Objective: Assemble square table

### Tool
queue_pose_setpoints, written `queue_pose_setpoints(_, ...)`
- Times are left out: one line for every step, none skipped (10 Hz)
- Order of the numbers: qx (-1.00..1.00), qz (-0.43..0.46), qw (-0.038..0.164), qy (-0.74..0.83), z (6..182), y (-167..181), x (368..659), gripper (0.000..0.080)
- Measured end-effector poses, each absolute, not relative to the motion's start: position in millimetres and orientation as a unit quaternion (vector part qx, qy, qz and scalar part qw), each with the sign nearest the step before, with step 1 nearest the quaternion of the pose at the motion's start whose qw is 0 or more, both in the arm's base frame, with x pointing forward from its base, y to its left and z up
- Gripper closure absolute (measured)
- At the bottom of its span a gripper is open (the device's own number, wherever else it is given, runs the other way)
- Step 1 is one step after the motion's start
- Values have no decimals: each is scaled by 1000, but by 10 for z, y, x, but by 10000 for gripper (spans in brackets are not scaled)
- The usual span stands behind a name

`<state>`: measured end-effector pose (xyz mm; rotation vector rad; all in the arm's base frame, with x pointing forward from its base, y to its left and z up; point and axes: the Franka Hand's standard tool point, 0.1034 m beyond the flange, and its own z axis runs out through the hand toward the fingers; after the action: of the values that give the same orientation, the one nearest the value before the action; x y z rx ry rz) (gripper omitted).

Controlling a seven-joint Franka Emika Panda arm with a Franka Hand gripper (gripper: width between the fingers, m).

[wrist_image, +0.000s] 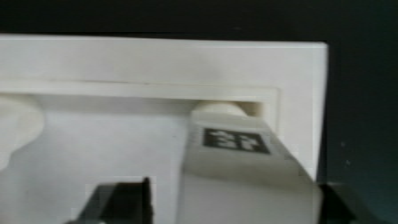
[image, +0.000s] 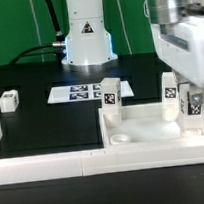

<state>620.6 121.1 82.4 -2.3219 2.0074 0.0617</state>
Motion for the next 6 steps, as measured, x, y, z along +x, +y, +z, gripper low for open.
queue_pose_setpoints(-794,13,27,607,796,1220,6198,287)
queue_pose_setpoints(-848,-2,12,529,767,1229,6200,287)
queue_pose_setpoints(-884,-8,11,467,756,1232,6210,179)
queue_pose_setpoints(-892,-8,10,452,757,1217,6214,159)
queue_pose_setpoints(-906,-9,9,422,756,1213,6214,159)
queue_pose_setpoints(-924,-9,9,383,756,1209,6215,151)
